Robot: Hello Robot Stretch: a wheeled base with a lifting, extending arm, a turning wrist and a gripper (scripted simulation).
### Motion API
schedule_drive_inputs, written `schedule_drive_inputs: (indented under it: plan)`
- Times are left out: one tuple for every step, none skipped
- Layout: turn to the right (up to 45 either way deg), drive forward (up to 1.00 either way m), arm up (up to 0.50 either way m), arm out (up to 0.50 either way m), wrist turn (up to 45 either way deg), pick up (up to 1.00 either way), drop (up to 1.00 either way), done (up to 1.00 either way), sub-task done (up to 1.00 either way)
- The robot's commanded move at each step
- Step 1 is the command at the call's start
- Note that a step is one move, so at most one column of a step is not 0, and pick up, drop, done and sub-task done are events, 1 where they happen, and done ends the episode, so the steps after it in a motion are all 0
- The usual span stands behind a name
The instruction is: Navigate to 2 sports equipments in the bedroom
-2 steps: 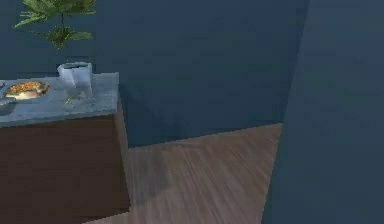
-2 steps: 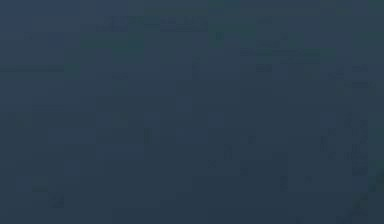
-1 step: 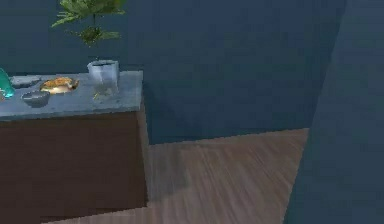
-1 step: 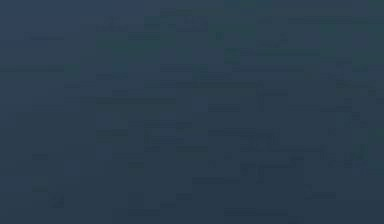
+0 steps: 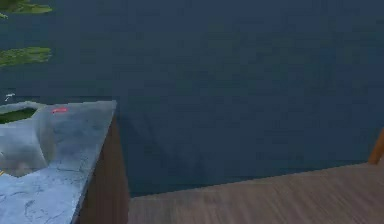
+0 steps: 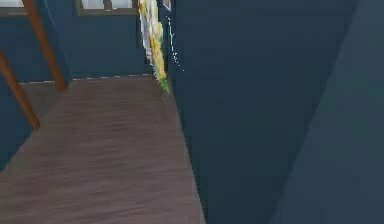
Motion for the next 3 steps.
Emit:
schedule_drive_inputs:
  plan:
    - [45.0,0.0,0.0,0.0,0.0,0.0,0.0,0.0,0.0]
    - [9.0,0.0,0.0,0.0,0.0,0.0,0.0,0.0,0.0]
    - [0.0,1.0,0.0,0.0,0.0,0.0,0.0,0.0,0.0]
